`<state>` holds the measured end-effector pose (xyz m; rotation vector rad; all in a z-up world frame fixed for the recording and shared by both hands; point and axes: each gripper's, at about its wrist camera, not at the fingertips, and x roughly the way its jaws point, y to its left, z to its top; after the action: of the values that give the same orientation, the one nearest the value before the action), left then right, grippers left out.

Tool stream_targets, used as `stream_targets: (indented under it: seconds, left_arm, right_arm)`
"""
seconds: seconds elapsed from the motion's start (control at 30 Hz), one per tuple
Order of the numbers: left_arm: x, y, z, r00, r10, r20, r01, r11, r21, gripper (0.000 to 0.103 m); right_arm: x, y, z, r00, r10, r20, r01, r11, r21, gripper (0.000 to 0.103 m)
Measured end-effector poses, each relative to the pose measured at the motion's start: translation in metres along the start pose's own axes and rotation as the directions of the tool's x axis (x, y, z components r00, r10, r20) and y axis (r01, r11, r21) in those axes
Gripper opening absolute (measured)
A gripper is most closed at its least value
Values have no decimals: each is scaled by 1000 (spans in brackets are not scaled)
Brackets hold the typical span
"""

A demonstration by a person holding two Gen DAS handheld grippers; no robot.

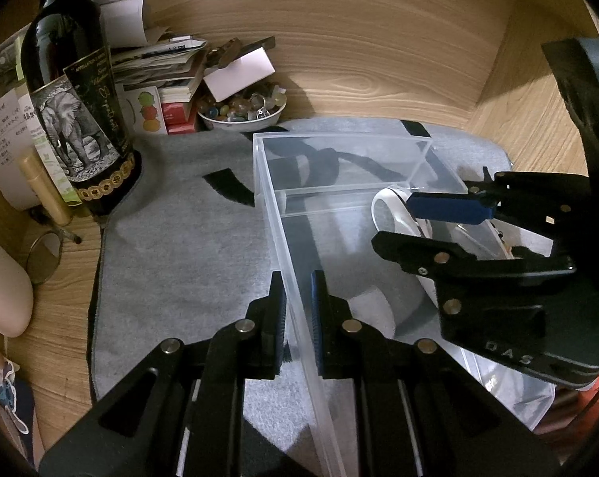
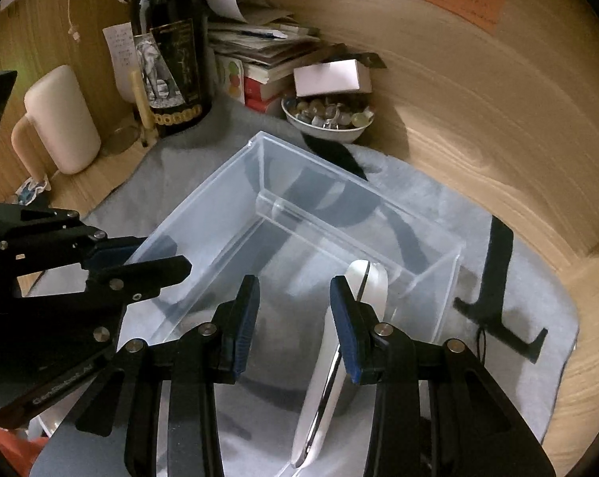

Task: Organize rigid objects
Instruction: 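Lower the travel adapter into the clear box and open the right tool, then grasp the black-and-gold bottle with the right tool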

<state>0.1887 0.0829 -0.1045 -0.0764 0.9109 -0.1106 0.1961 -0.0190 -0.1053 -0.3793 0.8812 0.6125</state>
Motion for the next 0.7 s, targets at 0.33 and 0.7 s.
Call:
stream_targets:
  seconds: [0.33, 0.7]
  left_arm:
    - [0, 0, 0, 1000, 0, -1, 0, 1000, 0, 11]
    - [0, 0, 0, 1000, 6, -1, -6, 1000, 6, 11]
  right_arm:
    - [-43, -16, -6, 991, -59, 124, 52, 997, 60, 56]
    - [-95, -70, -32, 954, -234, 188, 195, 959, 204, 69]
